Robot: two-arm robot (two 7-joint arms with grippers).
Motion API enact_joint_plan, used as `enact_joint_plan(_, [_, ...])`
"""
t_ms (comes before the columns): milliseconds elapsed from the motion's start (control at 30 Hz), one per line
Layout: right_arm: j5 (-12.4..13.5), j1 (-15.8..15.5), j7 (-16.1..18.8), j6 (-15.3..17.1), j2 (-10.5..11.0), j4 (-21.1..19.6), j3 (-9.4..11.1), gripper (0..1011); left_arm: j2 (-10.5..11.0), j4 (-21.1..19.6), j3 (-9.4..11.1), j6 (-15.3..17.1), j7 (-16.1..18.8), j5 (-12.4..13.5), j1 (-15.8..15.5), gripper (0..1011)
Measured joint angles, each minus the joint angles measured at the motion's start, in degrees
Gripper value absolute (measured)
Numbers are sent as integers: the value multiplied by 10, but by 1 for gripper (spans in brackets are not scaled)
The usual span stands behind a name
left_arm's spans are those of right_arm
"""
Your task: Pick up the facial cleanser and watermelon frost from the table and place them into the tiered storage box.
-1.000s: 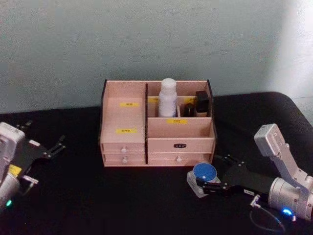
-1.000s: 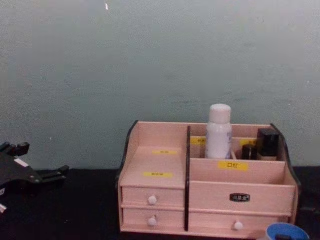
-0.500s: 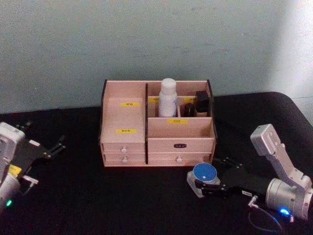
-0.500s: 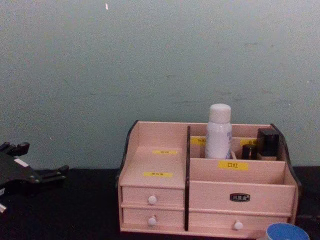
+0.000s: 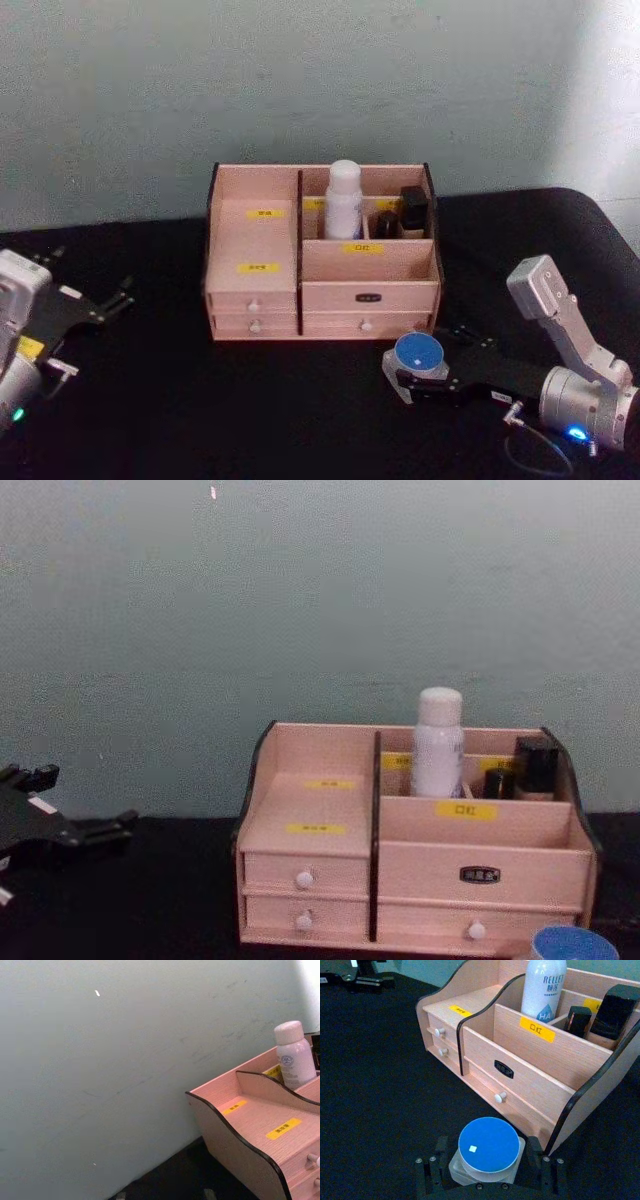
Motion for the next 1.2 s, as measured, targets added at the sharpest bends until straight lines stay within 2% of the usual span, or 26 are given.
enact_joint_plan(1200, [16, 13, -3, 18, -7, 17, -7, 1000, 0, 0, 0, 0, 0, 0, 0, 1001])
